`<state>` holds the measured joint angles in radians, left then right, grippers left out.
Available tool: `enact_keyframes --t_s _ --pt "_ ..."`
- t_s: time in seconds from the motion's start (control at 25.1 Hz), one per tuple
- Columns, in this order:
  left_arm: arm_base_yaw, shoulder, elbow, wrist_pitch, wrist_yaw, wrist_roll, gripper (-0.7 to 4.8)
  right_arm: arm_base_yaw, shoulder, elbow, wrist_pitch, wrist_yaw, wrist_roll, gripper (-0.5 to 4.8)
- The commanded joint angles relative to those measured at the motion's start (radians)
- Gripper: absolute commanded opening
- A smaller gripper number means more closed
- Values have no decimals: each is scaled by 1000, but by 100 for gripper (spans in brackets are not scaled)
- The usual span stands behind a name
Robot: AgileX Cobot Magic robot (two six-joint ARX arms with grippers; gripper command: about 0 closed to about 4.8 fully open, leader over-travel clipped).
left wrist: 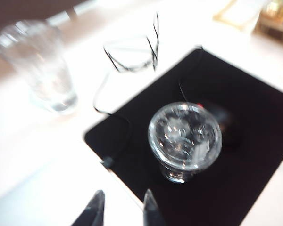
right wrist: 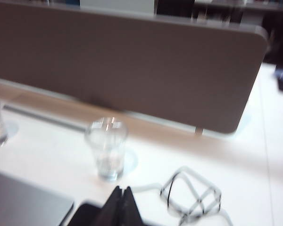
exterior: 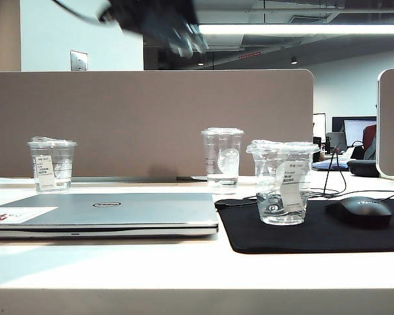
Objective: Pick up the coffee cup on the middle and place it on the right side of the laptop.
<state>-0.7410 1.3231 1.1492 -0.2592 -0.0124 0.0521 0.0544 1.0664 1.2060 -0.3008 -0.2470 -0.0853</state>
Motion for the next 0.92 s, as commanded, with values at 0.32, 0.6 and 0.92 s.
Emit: enact_keyframes --t_s 0.32,0.6,0.92 --pt "-2 -305 -42 -230 -127 -7 -6 16 -194 5 -331 -5 -1 -6" --pt "-2 -609 -214 -242 -212 -79 -6 65 -381 -62 -354 45 7 -6" --pt "-2 -925 -439 -248 -211 -32 -6 75 -631 -271 -378 45 20 -5"
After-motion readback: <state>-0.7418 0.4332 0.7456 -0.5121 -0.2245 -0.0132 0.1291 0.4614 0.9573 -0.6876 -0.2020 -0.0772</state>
